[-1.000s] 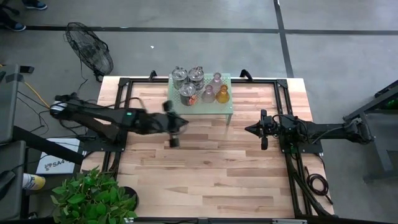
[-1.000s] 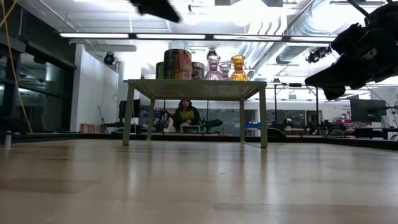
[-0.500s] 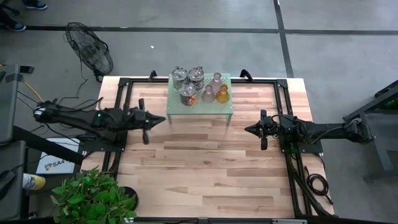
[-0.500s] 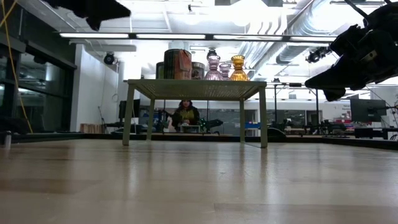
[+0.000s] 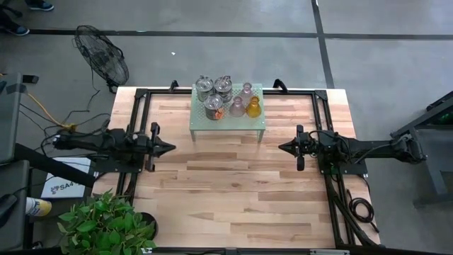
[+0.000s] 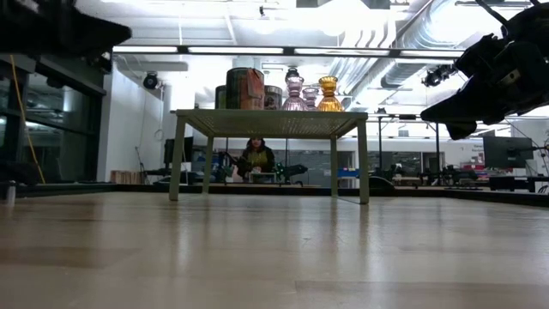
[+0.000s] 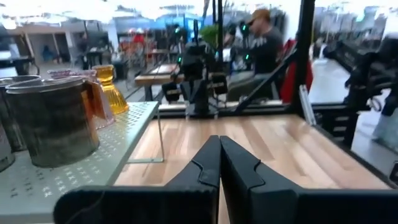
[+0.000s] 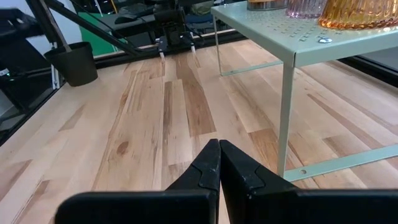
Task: Pick & Place candle stick holders
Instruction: Return to Home Position
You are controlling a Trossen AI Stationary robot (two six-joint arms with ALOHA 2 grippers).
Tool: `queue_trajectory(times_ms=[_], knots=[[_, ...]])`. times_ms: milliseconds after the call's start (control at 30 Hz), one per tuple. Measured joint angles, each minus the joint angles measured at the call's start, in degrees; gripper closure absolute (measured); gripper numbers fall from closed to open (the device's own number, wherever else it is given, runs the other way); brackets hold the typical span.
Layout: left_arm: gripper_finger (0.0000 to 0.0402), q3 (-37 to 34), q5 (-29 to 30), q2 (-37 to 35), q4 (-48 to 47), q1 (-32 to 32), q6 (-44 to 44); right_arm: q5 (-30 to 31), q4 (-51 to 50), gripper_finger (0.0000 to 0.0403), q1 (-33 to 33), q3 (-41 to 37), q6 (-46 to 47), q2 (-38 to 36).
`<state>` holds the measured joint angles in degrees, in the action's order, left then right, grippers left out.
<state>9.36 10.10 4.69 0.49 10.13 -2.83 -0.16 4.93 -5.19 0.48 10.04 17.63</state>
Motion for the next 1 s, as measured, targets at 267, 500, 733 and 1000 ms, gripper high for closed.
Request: queue_trajectory(times_ms=[267, 500, 733, 1000], knots=[[0.0401, -5.41, -3.55, -3.63, 2.54, 0.03, -1.21, 0.04, -0.03, 0.0402, -0.02, -0.01, 0.00, -0.06], [0.0401, -8.17, -2.91, -4.29, 12.49, 0.00, -1.24, 0.20, 0.00, 0.0402, -0.02, -0.01, 0.02, 0.00], [0.0401, -8.43, -4.06, -4.33, 10.19, 0.00, 0.25, 0.20, 0.00, 0.0402, 0.00, -0.01, 0.00, 0.00], [0.0401, -8.52, -6.02, -4.33, 8.83, 0.00, 2.05, 0.20, 0.00, 0.0402, -0.02, -0.01, 0.00, 0.00]])
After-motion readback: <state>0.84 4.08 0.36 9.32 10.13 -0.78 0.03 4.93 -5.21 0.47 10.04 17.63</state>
